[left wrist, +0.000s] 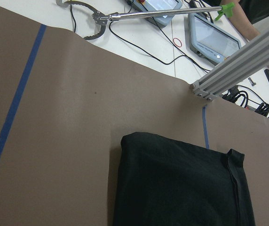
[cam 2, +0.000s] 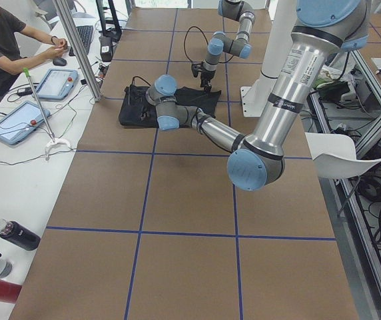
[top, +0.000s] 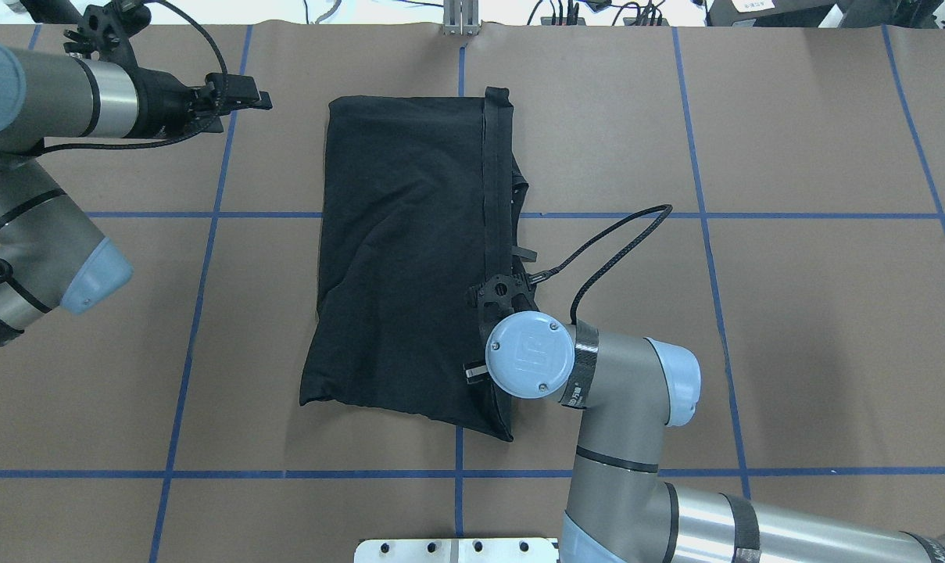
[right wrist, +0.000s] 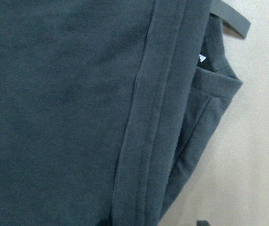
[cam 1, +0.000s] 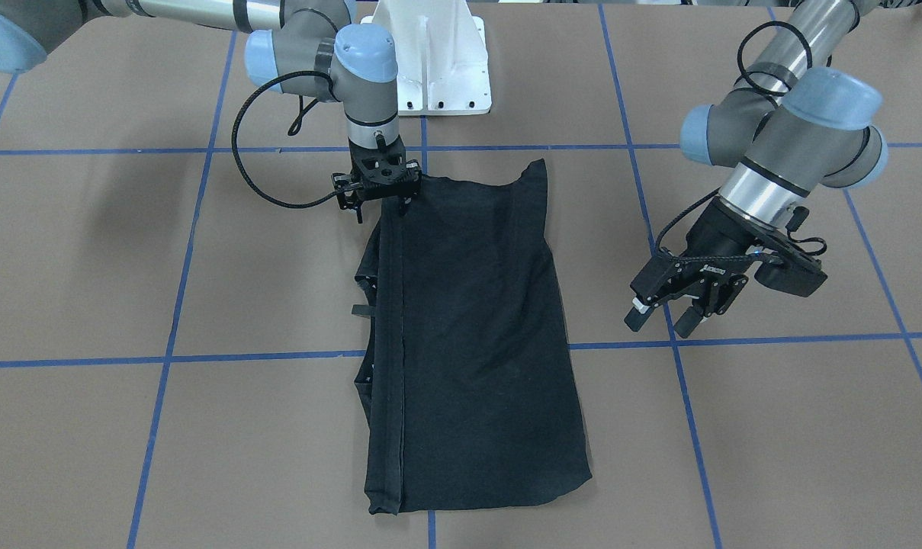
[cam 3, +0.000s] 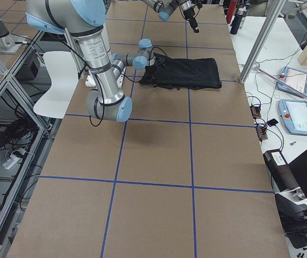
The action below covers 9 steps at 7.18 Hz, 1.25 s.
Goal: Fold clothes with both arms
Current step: 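Press and push the shirt's side edge with the right gripper to straighten it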
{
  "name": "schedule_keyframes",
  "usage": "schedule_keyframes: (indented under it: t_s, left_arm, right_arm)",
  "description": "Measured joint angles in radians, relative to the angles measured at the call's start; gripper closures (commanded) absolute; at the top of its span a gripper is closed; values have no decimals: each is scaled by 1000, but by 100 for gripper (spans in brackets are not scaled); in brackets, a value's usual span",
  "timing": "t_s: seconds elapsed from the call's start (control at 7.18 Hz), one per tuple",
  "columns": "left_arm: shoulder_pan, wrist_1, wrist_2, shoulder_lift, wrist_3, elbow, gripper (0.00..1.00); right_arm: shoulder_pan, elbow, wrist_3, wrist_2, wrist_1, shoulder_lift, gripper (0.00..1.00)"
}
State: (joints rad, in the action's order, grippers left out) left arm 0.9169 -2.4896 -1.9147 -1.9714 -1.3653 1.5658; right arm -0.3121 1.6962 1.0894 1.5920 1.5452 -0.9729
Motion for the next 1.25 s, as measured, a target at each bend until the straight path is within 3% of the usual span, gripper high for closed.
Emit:
schedule_keyframes:
  t_s: [0.56,0.84,0.98,1.11,1.25]
  left_arm:
    - [-2,1,-1,-4,0,1,0]
    - [-2,3,-1,-11,0,2,0]
    - [-3,3,0,-13,0,2,0]
    - [-4,3,0,-15,0,2,0]
    - [-4,3,0,-16,-1,2,0]
  right_arm:
    - [-51,76,-92,25,52,-69,91]
    - [-71,85,-133,21,53,-100,86]
    - [-81,88,-151,21,49,-115,70]
    - [-91,94,-173,25,45,-121,45]
    - [-100,101,-192,26,42,-123,31]
